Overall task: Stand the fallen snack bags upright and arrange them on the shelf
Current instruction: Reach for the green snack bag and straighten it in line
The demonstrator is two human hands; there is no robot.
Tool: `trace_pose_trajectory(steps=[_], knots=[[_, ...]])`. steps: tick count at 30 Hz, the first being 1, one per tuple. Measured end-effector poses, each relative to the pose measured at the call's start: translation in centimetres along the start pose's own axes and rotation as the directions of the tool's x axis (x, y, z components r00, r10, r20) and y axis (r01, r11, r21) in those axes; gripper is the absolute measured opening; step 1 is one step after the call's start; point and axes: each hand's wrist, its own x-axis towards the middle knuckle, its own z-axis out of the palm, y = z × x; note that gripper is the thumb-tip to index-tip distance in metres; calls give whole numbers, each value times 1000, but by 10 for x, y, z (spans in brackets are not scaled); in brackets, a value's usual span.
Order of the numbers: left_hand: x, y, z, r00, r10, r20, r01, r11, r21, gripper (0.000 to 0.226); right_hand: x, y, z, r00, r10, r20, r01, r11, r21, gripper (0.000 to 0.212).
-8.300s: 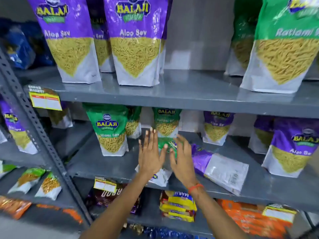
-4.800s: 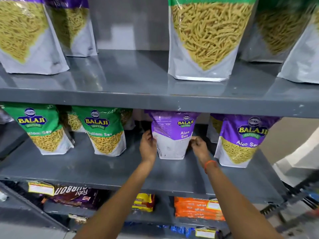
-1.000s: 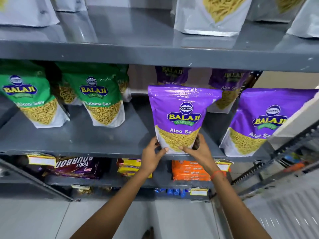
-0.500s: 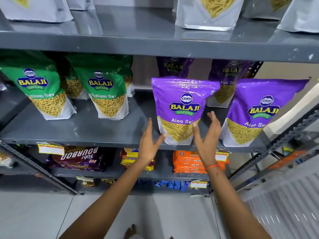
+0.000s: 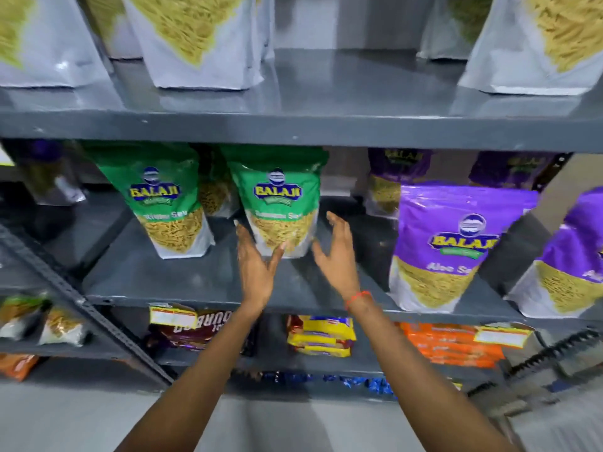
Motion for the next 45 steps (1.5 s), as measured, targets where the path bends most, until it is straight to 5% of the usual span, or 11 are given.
trace_pose_trajectory(steps=[4,8,16,40,42,45], knots=[[50,-44,-15,936,-208,282,247,963,-108,97,32,14,34,899,364,244,-403,905,134,84],[68,-59,-16,854,-220,472,321,936,-145,84,39,33,51,894,338,294,-406,888,216,79],[34,-73,-32,890,-199,410,261,960,-102,41,-2,19,36,867,378,323,-456,865,211,58],[-25,-57,-51,890,-249,383,292,955,-55,44,-61,9,23,905,349,244,-400,894,203,55],[-27,-52,-52,887,-246,392,287,957,-49,46,-64,8,25,920,344,189,-373,916,149,72],[-31,-36,-58,914,-207,350,226,974,-14,58,-74,-11,28,973,216,-87,-214,976,28,87]])
